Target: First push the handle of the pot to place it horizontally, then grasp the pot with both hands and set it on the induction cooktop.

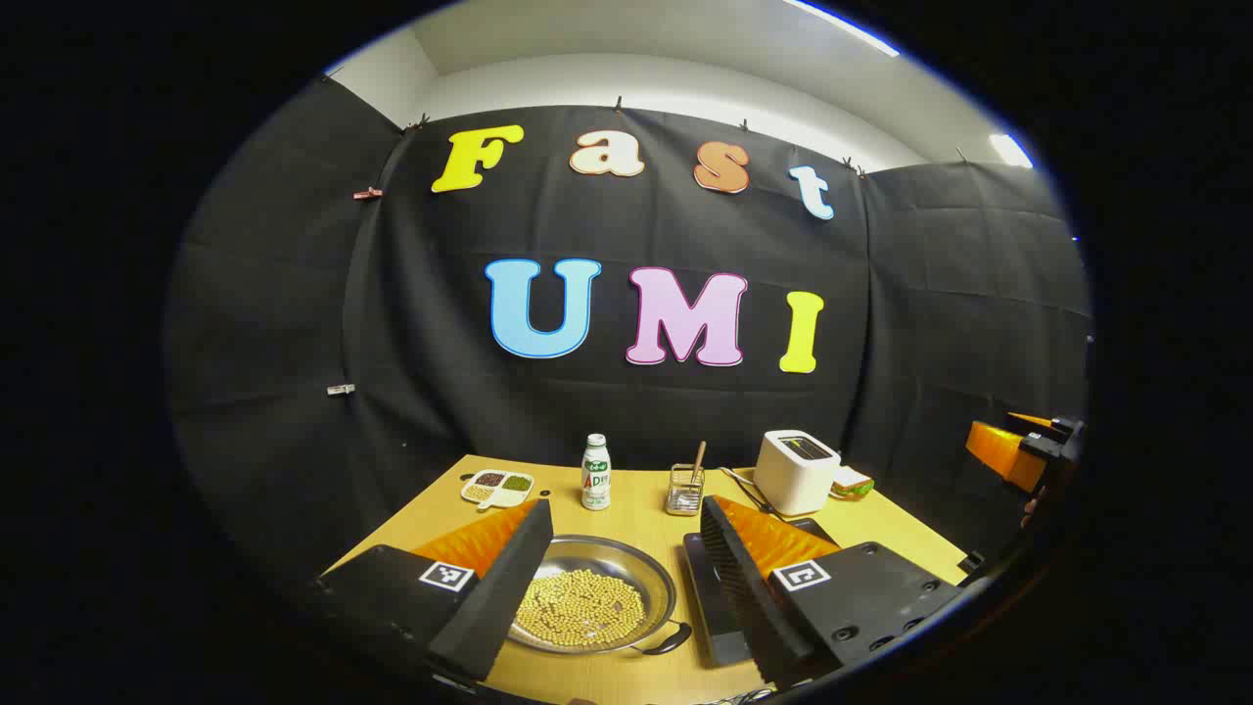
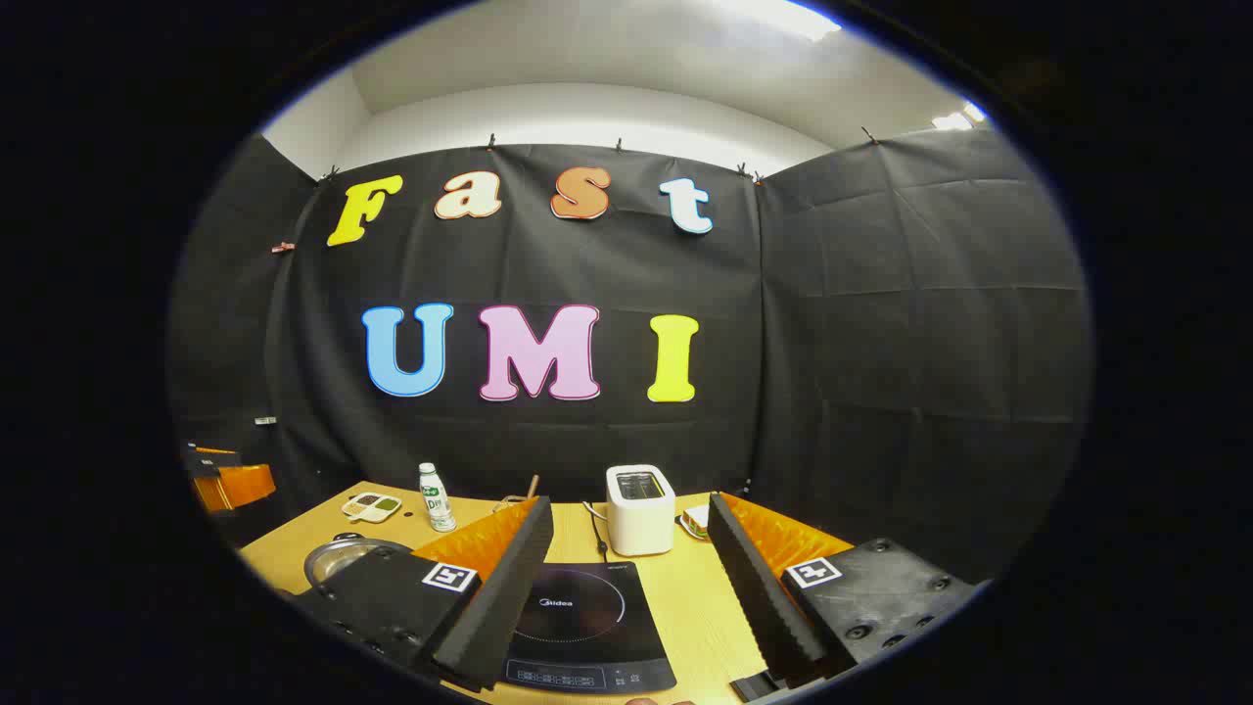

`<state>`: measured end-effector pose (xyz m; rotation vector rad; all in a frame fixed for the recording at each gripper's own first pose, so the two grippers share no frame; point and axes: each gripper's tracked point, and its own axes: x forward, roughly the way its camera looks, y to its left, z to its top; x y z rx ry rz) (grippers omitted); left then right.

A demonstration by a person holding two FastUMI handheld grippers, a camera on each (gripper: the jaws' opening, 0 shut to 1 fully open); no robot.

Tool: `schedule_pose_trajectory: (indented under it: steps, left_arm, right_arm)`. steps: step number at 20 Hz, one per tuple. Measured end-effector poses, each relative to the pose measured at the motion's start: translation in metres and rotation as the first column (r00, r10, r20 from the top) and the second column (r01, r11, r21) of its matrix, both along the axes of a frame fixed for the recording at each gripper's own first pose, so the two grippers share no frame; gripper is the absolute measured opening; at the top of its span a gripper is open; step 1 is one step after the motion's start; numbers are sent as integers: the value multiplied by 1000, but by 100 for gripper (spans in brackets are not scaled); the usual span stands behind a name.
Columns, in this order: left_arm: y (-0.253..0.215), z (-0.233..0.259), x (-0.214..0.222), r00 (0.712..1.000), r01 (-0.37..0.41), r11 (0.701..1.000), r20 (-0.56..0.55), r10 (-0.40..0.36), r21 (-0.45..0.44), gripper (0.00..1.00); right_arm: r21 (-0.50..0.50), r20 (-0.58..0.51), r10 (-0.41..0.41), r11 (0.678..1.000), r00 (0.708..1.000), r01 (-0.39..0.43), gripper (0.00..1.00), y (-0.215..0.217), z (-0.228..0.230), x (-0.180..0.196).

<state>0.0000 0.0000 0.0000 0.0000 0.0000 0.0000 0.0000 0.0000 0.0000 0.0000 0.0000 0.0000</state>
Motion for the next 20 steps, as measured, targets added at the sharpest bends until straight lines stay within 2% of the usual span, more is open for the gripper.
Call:
schedule_pose_trajectory:
  steps: [3, 11, 15, 18, 20]
  left_arm:
    - [4, -4, -1, 1000, -9, 1000, -10, 9, 11, 95]
    - [2, -11, -2, 999, -26, 1000, -46, 26, -1, 95]
    - [-6, -2, 3, 998, -43, 999, -38, 44, 30, 95]
    - [-17, -2, 12, 998, -52, 999, -48, 51, -4, 95]
    - [-17, -6, 19, 994, -84, 996, -78, 82, -17, 95]
  right_arm:
    - [-2, -7, 9, 1000, 1000, -9, 99, 4, -5, 0]
    - [9, -40, 22, 1000, 999, -22, 98, -2, -10, 18]
    - [9, -74, 35, 999, 997, -35, 99, -13, -14, 42]
    - [19, -68, 54, 998, 996, -53, 98, -24, -13, 64]
    - [22, -82, 74, 997, 994, -72, 98, -30, -23, 76]
